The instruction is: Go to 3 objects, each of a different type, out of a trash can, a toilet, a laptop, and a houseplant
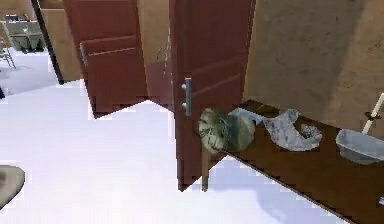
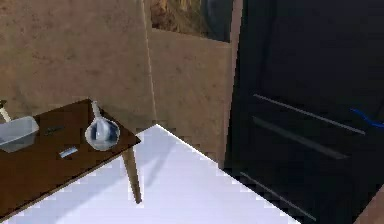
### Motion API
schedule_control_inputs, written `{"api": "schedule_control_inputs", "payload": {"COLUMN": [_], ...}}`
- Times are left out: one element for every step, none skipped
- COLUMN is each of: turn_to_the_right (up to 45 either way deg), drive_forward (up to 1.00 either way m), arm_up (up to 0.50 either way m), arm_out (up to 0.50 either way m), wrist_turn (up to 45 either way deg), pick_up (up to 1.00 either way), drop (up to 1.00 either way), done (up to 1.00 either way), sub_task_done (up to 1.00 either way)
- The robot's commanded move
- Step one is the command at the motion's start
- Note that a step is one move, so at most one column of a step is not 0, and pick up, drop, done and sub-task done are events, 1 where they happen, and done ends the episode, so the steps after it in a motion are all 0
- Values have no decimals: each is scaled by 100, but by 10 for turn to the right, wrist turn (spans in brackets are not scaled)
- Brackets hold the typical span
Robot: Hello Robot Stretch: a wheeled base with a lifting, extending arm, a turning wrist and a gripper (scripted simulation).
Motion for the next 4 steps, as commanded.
{"api": "schedule_control_inputs", "payload": {"turn_to_the_right": [0,-450,-360,0], "drive_forward": [20,0,0,75], "arm_up": [0,0,0,0], "arm_out": [0,0,0,0], "wrist_turn": [0,0,0,0], "pick_up": [0,0,0,0], "drop": [0,0,0,0], "done": [0,0,0,0], "sub_task_done": [0,0,0,0]}}
